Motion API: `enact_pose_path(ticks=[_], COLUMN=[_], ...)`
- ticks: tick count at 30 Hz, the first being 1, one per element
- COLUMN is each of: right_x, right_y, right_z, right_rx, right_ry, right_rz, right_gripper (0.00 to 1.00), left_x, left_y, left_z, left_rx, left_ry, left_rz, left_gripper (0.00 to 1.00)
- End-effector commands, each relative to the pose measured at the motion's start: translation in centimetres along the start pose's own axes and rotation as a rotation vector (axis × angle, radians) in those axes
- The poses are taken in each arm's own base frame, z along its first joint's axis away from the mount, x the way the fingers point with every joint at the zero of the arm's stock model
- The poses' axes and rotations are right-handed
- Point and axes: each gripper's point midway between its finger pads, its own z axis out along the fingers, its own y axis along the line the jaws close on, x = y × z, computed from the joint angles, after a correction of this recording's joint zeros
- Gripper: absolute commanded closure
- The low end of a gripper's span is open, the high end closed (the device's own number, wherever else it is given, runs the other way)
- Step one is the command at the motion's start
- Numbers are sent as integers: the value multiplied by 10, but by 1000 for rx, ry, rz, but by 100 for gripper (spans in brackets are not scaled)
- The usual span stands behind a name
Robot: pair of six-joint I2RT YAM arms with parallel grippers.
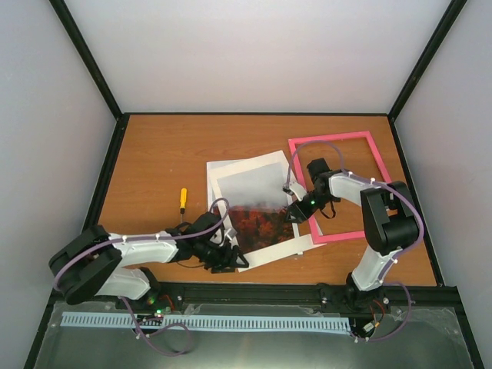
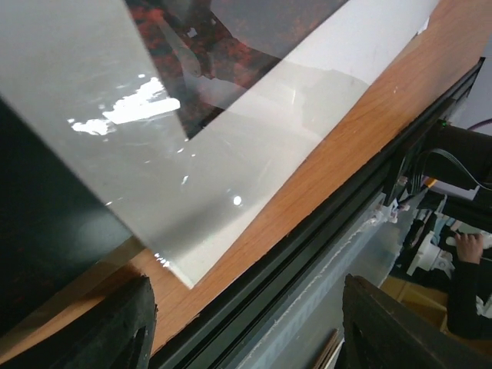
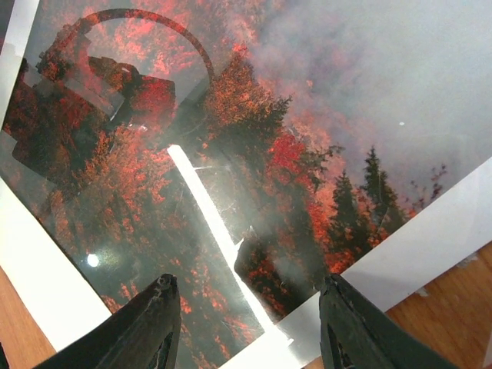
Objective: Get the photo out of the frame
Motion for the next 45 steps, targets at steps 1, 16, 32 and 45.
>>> enact_pose_path(ticks=[1,16,32,45], right_x=[9,12,11,2], right_y=[0,0,0,3], right_z=[7,12,11,0], right_rx=[-13,-28,-28,-2], right_ry=[44,62,60,24], right_rz=[20,38,36,13], right_gripper=[52,52,52,52], left_x=[-4,-52,-120,-201], left_y=[-6,-66,-30,-37], left_z=[7,-19,-40,-72], left_rx=[10,81,-3,-22], left_ry=[7,-225,-413,-618], left_rz=[41,205,48,76], left_gripper=[33,33,37,70])
